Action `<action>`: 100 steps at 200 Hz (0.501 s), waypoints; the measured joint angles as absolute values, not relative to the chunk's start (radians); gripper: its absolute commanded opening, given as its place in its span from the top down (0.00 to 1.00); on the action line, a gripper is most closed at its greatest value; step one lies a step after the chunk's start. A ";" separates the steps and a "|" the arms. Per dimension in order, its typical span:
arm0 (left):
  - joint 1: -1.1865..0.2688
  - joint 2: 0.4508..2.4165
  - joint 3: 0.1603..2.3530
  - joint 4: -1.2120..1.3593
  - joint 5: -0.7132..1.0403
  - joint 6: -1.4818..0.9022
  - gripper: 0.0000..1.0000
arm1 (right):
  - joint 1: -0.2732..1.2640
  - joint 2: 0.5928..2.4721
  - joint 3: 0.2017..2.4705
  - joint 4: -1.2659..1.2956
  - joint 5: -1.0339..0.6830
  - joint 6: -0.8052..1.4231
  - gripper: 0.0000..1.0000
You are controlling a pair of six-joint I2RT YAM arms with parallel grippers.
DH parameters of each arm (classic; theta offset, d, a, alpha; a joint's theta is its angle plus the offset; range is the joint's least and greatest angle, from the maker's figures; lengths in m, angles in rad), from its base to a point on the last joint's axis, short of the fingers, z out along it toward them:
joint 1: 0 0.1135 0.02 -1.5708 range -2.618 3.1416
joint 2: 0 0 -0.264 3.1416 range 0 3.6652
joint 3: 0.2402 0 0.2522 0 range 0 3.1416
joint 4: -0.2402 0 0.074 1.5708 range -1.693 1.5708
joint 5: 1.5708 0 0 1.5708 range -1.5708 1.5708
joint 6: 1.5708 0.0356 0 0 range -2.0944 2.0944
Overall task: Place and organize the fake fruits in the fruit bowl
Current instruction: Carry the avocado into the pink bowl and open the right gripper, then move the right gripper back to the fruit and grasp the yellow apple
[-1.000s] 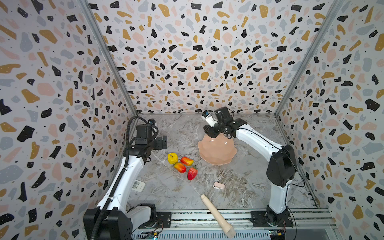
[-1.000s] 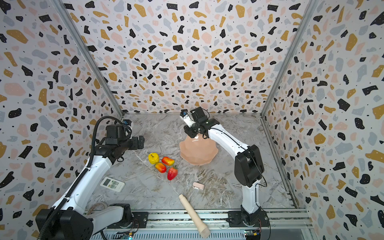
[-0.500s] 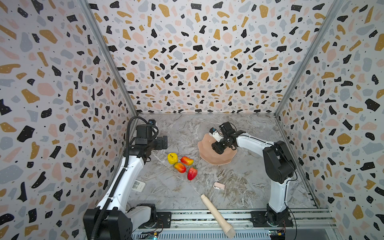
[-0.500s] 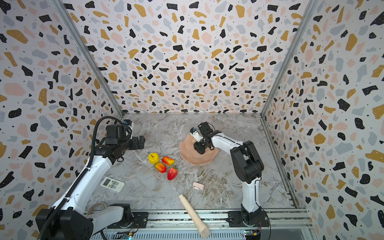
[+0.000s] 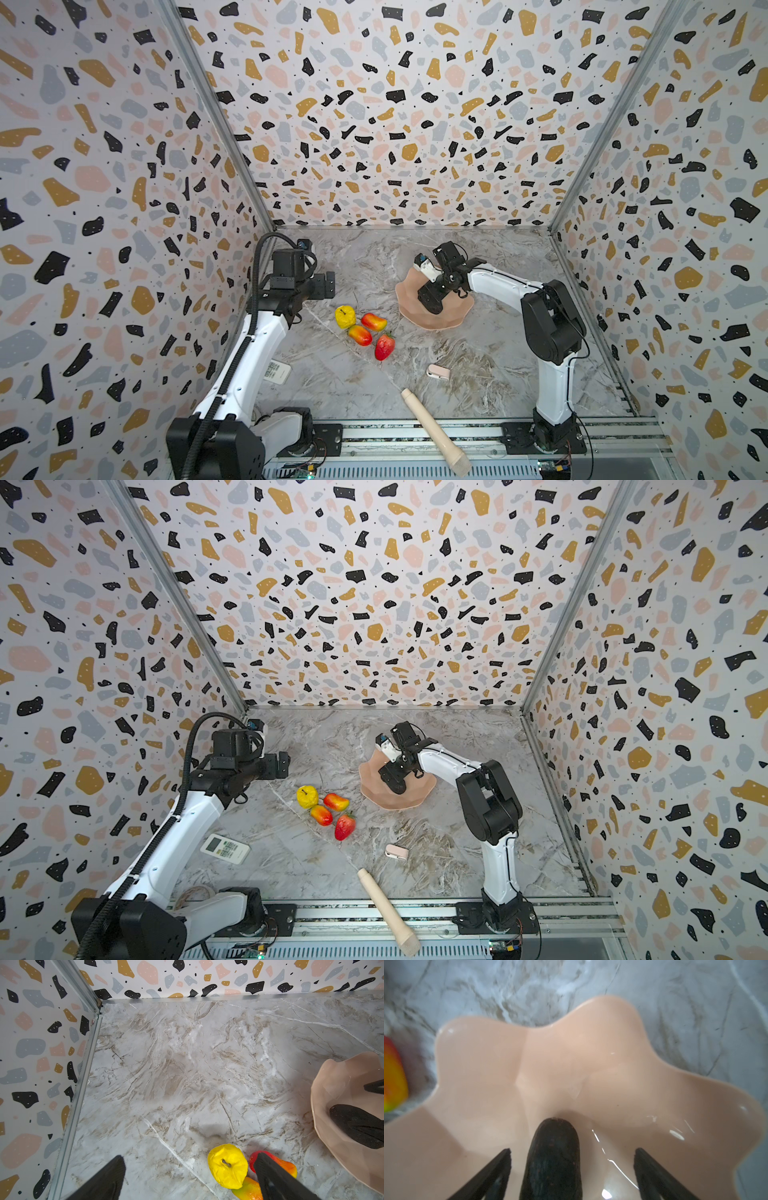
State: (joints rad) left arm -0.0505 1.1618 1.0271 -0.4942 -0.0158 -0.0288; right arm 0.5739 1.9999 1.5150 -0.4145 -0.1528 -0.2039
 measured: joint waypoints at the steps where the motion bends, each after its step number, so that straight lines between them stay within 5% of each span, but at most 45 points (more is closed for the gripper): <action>1: -0.051 1.162 1.027 -0.494 -0.016 -0.029 0.00 | 0.576 2.000 1.521 -0.417 -0.151 -0.205 0.01; 100: -0.049 1.161 1.027 -0.494 -0.016 -0.025 0.01 | 0.863 2.116 1.930 -0.420 -0.276 -0.262 0.01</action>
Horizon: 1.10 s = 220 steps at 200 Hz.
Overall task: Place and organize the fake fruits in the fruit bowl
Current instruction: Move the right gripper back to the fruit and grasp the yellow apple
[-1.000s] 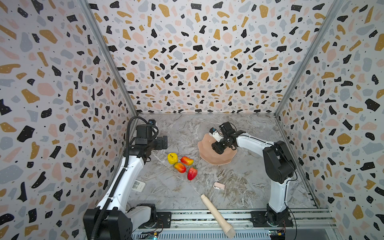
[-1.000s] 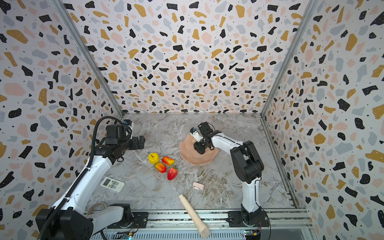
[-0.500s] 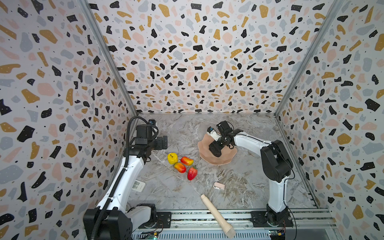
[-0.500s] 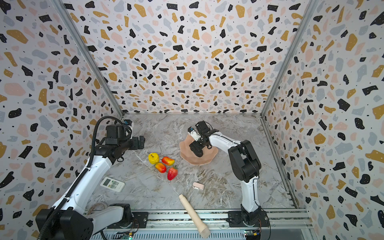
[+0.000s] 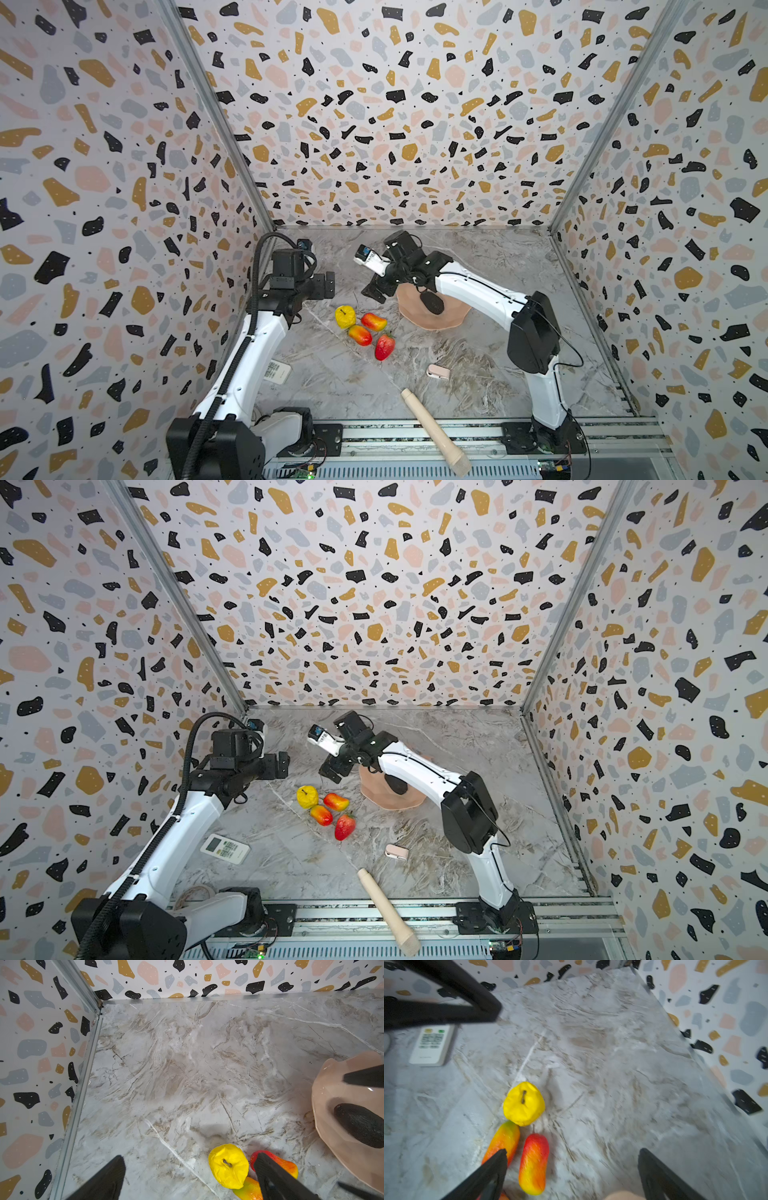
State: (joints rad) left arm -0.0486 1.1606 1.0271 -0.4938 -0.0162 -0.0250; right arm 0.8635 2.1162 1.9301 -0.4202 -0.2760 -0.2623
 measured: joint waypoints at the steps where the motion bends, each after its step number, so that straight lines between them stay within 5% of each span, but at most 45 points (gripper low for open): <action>1: -0.049 1.160 1.027 -0.494 -0.016 -0.025 0.01 | 0.867 2.123 1.936 -0.418 -0.278 -0.261 0.01; 140: -0.047 1.139 1.027 -0.493 -0.016 -0.025 0.01 | 0.952 2.438 2.104 -0.303 -0.410 -0.019 0.00; 220: -0.047 1.139 1.027 -0.493 -0.016 -0.025 0.00 | 0.978 2.475 2.104 -0.298 -0.364 0.022 0.18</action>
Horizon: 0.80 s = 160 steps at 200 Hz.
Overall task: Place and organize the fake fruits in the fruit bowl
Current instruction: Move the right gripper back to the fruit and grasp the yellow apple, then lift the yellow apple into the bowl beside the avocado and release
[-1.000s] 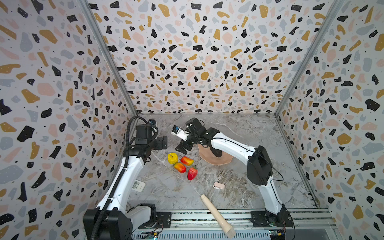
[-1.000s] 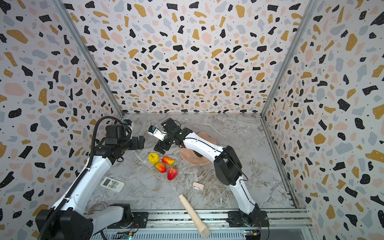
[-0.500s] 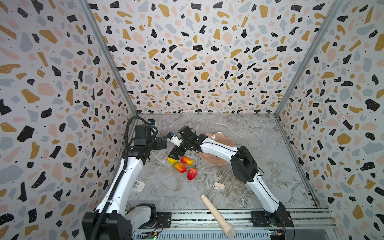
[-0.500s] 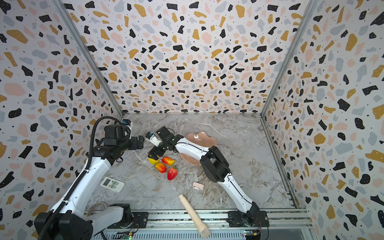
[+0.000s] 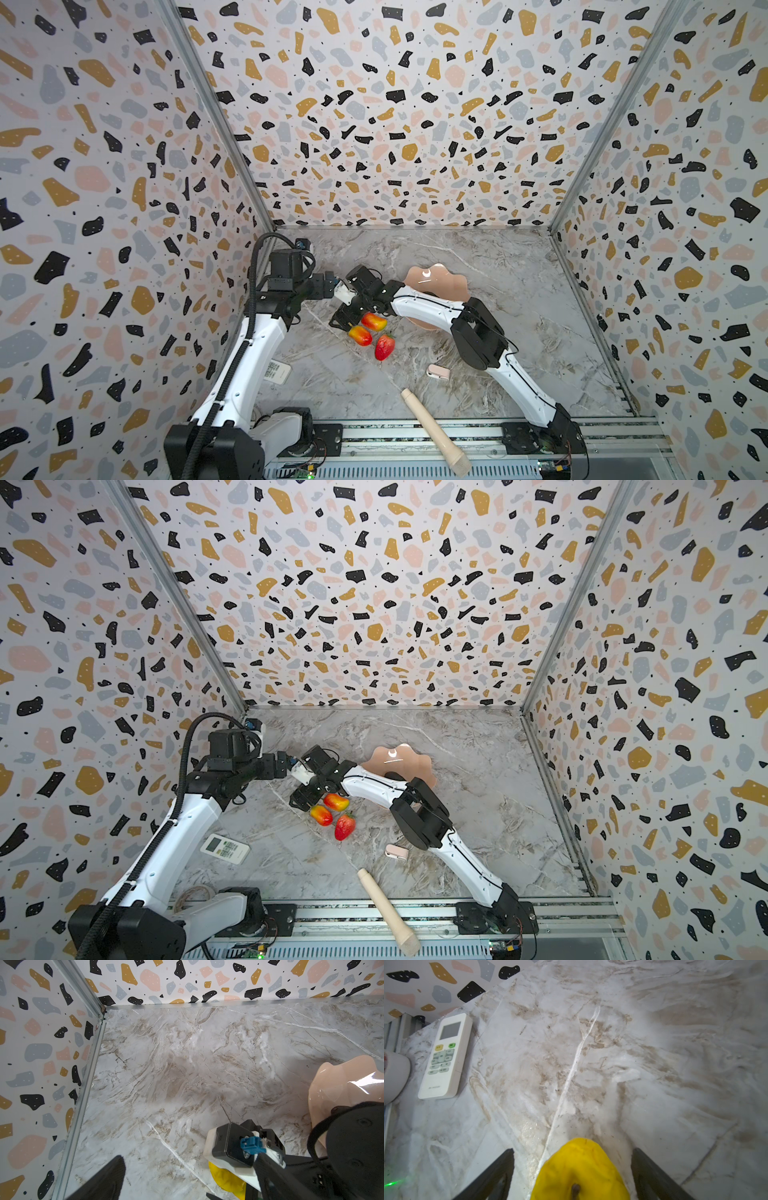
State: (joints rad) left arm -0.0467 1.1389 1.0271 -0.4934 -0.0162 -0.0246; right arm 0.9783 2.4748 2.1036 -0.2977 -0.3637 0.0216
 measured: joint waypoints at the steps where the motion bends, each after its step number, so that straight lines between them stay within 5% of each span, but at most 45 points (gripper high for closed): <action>1: -0.047 1.139 1.027 -0.493 -0.016 -0.025 0.00 | 0.978 2.475 2.104 -0.298 -0.363 0.022 0.18; 29: -0.047 1.139 1.027 -0.493 -0.016 -0.025 0.01 | 0.978 2.475 2.104 -0.298 -0.346 0.023 0.33; 111: -0.046 1.139 1.027 -0.493 -0.016 -0.022 0.00 | 0.979 2.495 2.132 -0.304 -0.344 0.021 0.32; 143: -0.046 1.139 1.027 -0.493 -0.016 -0.022 0.01 | 0.978 2.497 2.134 -0.304 -0.347 0.018 0.52; 160: -0.046 1.139 1.027 -0.493 -0.016 -0.021 0.01 | 0.978 2.497 2.134 -0.304 -0.346 0.014 0.54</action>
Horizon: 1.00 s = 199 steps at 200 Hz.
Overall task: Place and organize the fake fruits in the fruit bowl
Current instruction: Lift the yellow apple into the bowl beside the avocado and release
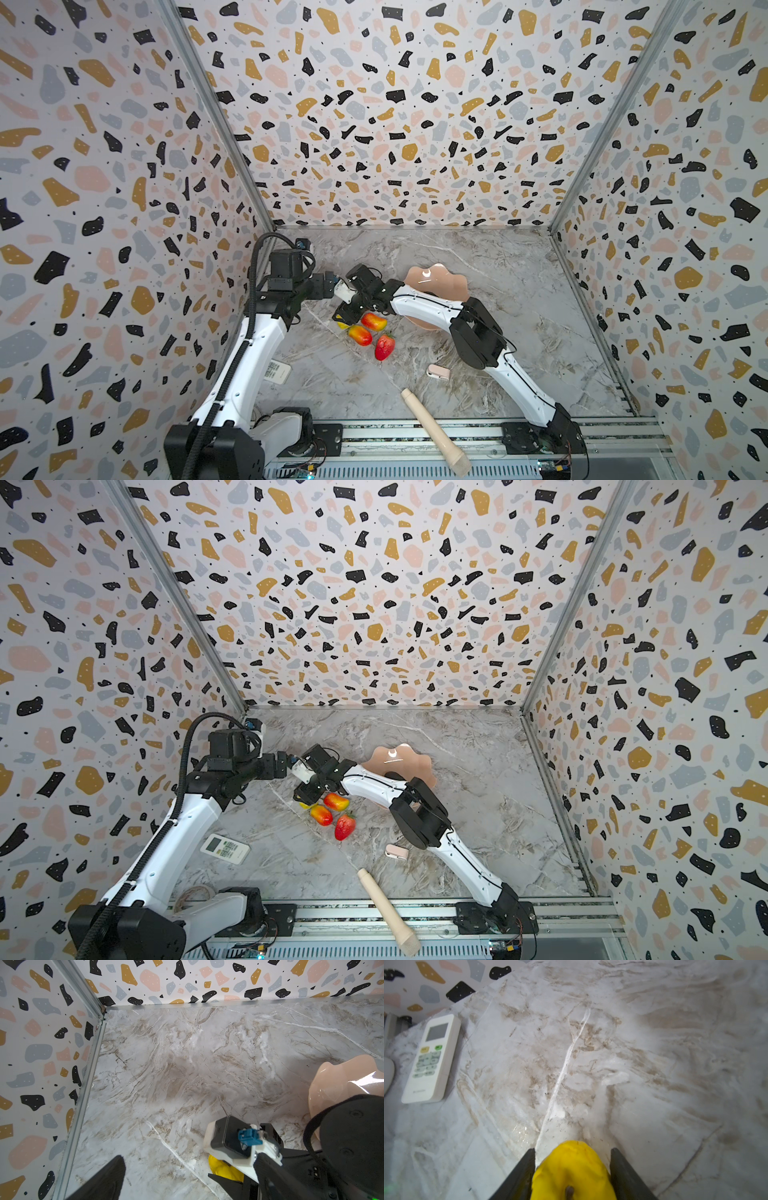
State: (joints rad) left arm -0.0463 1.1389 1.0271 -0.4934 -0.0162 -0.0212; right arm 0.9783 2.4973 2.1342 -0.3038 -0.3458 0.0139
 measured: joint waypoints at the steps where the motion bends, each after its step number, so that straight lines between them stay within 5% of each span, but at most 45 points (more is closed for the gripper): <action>1: -0.046 1.139 1.027 -0.493 -0.016 -0.021 0.00 | 0.978 2.497 2.134 -0.304 -0.346 0.013 0.54; 53: -0.046 1.139 1.027 -0.493 -0.016 -0.021 0.00 | 0.955 2.471 2.130 -0.323 -0.343 -0.021 0.62; 96: -0.046 1.139 1.027 -0.493 -0.016 -0.021 0.00 | 0.864 2.267 2.032 -0.309 -0.294 -0.062 0.62; 152: -0.046 1.139 1.027 -0.493 -0.016 -0.021 0.00 | 0.720 1.925 1.716 -0.206 -0.199 -0.089 0.63; 199: -0.046 1.141 1.027 -0.493 -0.015 -0.021 0.00 | 0.579 1.823 1.411 -0.182 -0.123 -0.100 0.64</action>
State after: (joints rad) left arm -0.0456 1.1412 1.0271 -0.4931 -0.0147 -0.0208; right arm 0.5789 1.8229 1.4109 -0.1822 -0.1226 -0.1001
